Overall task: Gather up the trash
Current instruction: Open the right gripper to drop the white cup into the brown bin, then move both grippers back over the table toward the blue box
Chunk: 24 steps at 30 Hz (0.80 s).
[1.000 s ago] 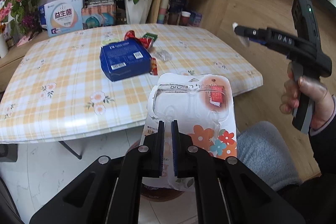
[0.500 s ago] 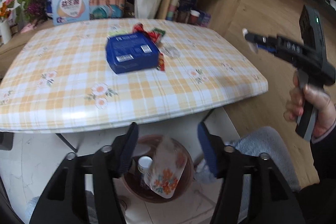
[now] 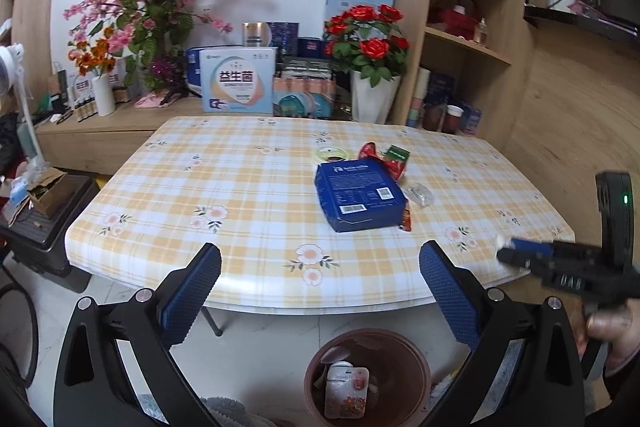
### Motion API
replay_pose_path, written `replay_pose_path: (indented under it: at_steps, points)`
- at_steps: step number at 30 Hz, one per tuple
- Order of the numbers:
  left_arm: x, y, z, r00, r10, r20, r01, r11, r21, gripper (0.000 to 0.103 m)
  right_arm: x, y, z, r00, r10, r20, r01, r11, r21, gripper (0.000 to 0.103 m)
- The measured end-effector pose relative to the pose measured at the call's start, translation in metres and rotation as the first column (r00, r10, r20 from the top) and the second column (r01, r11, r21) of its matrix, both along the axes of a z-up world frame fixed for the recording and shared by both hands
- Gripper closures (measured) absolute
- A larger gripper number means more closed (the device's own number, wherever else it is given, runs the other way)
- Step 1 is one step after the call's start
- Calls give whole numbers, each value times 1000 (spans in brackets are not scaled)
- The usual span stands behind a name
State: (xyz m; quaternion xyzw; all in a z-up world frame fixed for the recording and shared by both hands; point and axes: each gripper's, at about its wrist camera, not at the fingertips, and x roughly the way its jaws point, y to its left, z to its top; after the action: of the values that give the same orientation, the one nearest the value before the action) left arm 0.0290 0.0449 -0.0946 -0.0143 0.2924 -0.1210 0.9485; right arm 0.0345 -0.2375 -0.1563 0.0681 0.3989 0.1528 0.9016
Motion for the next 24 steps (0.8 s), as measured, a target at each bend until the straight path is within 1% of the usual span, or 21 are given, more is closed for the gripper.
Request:
replay_pose_path:
  at_steps: [4,8,9,10,11,12,16,19,24]
  points:
    - [1,9,-2,999,32,-7,-32,999,-4,6,-3,23,-11,998,59,-36,-60,998,-11,63]
    - [-2,15,-5,999,42,-15,-42,999,-8,6,-1,34,-15,994,91,-60,-92,996,-17,61]
    - [-2,16,-6,999,41,-17,-41,999,-9,6,-1,37,-16,993,97,-64,-99,995,-28,57]
    - [-2,16,-6,999,40,-18,-41,999,-10,6,-2,38,-16,994,95,-58,-97,995,-37,39]
    - [-2,17,-7,999,42,-19,-43,999,-10,6,-3,38,-14,996,86,-40,-87,995,-44,24]
    - [-2,18,-8,999,43,-19,-43,999,-10,6,-4,37,-11,997,77,-20,-78,996,-44,20]
    - [-2,18,-11,999,46,-27,-46,999,-11,6,-1,24,-4,1000,26,8,-26,998,-57,11]
    - [-1,19,-14,998,45,-36,-46,999,-15,6,3,12,-5,1000,-12,4,13,998,-63,8]
    - [2,15,-19,998,40,-46,-40,999,2,6,10,-6,-5,996,-90,19,91,990,-110,6]
